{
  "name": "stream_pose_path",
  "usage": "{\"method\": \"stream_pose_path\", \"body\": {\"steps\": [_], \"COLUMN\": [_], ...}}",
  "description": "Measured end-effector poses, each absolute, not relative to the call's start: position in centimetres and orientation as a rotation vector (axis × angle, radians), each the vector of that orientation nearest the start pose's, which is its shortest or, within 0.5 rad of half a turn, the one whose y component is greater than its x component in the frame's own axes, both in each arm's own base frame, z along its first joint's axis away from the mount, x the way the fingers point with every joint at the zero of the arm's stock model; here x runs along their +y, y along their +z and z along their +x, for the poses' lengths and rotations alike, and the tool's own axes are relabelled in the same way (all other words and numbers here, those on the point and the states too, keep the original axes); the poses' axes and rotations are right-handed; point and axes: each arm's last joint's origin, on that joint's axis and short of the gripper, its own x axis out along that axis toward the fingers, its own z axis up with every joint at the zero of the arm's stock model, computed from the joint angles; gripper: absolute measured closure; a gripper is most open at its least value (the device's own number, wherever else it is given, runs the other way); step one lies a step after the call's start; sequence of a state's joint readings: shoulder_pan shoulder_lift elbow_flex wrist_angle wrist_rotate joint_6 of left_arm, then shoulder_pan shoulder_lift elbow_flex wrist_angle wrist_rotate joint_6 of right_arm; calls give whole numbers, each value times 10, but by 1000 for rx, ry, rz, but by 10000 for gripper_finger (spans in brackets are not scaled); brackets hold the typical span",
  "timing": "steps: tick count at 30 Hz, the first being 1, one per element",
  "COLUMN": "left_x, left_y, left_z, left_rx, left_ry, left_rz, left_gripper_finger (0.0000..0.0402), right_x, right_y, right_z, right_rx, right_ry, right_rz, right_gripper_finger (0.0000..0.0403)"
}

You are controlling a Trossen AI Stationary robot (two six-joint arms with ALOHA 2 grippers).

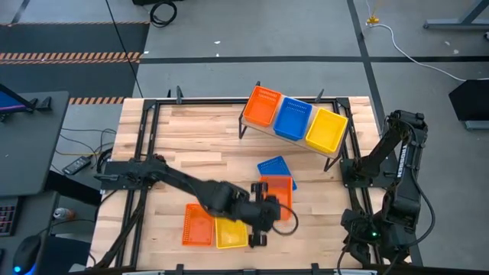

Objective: Stack baskets on shelf by color
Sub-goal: Stack the right orange basket on the orange basket on the shelf

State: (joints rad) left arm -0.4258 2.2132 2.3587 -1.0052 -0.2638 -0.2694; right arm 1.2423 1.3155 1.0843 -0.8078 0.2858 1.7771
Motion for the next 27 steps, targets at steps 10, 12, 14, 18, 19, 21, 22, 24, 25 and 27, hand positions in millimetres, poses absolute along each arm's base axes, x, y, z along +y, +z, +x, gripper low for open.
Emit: {"method": "stream_pose_path", "body": {"steps": [10,12,14,18,19,21,22,24,25,27], "left_x": [-124,-114,-102,-74,-65,-49,-41,-25,-18,-2], "left_y": [383,390,398,413,414,414,415,415,415,415], "left_z": [414,409,404,394,394,395,396,397,397,398], "left_rx": [823,827,827,841,851,870,874,890,897,909], "left_ry": [50,66,70,77,83,94,96,85,72,46], "left_rz": [212,259,317,411,432,470,493,539,562,606], "left_gripper_finger": [389,389,389,389,389,389,389,389,389,389], "right_x": [232,228,224,217,216,214,213,210,208,204], "right_y": [278,276,274,272,272,272,272,272,272,272], "right_z": [96,97,97,100,101,105,108,115,118,124], "right_rx": [1089,1113,1150,1166,1159,1138,1122,1089,1079,1064], "right_ry": [-155,-214,-283,-354,-362,-377,-386,-406,-418,-443], "right_rz": [875,904,913,894,897,909,917,937,945,962], "right_gripper_finger": [249,249,249,249,249,249,249,249,249,249]}}
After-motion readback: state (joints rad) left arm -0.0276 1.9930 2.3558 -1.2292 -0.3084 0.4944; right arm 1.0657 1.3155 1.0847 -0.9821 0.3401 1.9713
